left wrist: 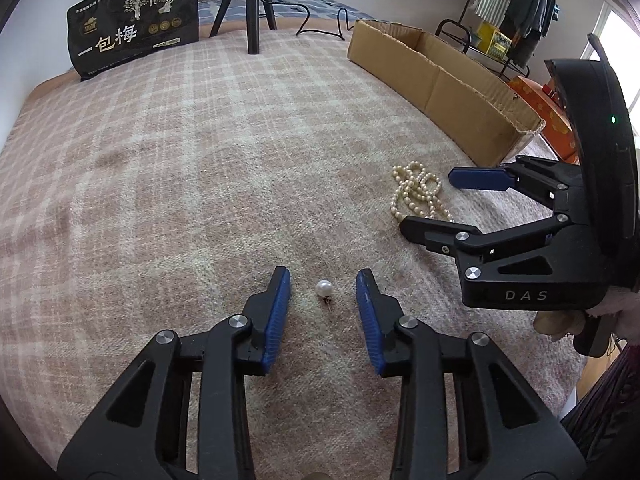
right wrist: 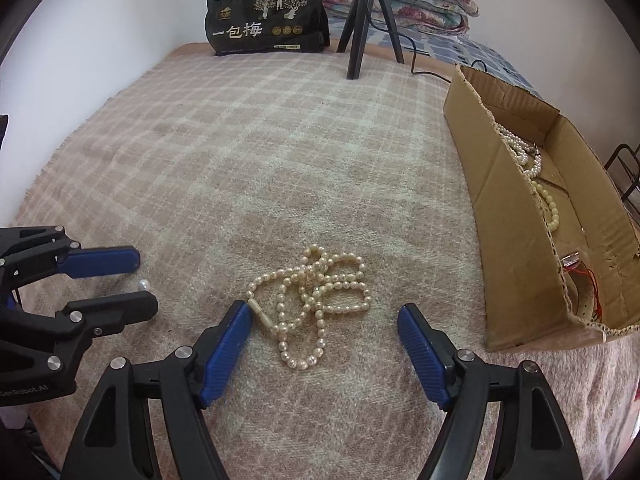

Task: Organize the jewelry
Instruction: 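Close the left tool on the pearl earring while the right tool grips the cream pearl necklace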

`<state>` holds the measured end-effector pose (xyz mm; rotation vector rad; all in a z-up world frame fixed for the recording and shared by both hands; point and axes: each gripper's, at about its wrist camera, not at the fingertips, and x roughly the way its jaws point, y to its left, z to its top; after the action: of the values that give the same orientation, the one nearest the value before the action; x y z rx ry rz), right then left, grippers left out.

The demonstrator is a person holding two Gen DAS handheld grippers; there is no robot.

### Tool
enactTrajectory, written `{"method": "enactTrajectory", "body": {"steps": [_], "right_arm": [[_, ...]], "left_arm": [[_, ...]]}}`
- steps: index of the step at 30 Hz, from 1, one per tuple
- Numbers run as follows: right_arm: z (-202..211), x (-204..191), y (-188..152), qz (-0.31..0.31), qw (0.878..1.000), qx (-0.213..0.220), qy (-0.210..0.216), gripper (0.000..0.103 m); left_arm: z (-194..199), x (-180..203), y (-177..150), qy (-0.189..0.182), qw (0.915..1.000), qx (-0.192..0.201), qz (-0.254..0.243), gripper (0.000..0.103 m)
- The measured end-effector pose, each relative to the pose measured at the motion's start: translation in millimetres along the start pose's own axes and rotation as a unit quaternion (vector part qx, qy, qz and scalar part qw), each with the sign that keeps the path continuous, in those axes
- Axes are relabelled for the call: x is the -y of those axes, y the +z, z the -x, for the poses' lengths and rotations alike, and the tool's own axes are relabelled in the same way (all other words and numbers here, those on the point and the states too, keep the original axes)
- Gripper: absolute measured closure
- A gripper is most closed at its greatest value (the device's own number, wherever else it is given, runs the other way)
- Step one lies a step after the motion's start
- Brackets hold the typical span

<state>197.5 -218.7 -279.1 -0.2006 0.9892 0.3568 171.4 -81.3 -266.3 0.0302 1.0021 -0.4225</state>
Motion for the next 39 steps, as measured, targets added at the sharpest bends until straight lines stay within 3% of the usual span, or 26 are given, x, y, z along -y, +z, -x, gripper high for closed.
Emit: {"method": "enactTrajectory", "body": {"steps": [5,10,12,15,17,20,25,39], "right_arm": [[-2.6,0.0,1.0,0.000,1.000,-0.001,-0.002,0.025],[-3.2,-0.6,0.9,0.002,1.000,-0.001,-0.004,0.025],[-3.6,-1.0,0.9,0.003,1.000,-0.002,-0.002,0.029],[-1.4,-1.8,1.4,0.005,1.000,-0.003,0.000,0.045],[0.3,-2.3,2.4,0.007,1.000,-0.003,0.007,0.070],[1.3,-3.4,3.2,0.013,1.000,-0.003,0.004,0.086],[7.1,-1.2,5.9,0.007,1.000,0.003,0.011,0.098],[38.3,-3.4,16.2,0.006,0.999,0.042,0.024,0.098]], "left_arm": [[-3.9,-0.2,-0.8,-0.006,1.0000,0.003,-0.002,0.069],[-4.5,0.6,-2.6,-0.007,0.9999,0.005,-0.008,0.089],[-5.4,1.4,-2.7,-0.008,0.9999,0.006,-0.010,0.091],[-5.4,1.2,-2.5,-0.010,0.9999,0.008,-0.010,0.096],[-4.5,1.1,-2.4,-0.010,0.9999,0.009,-0.009,0.096],[-2.6,0.6,-1.2,-0.010,0.9999,0.012,-0.006,0.096],[4.8,-0.7,0.3,-0.008,0.9997,0.022,0.000,0.096],[23.9,-12.5,7.7,-0.003,0.9987,0.046,0.020,0.096]]}}
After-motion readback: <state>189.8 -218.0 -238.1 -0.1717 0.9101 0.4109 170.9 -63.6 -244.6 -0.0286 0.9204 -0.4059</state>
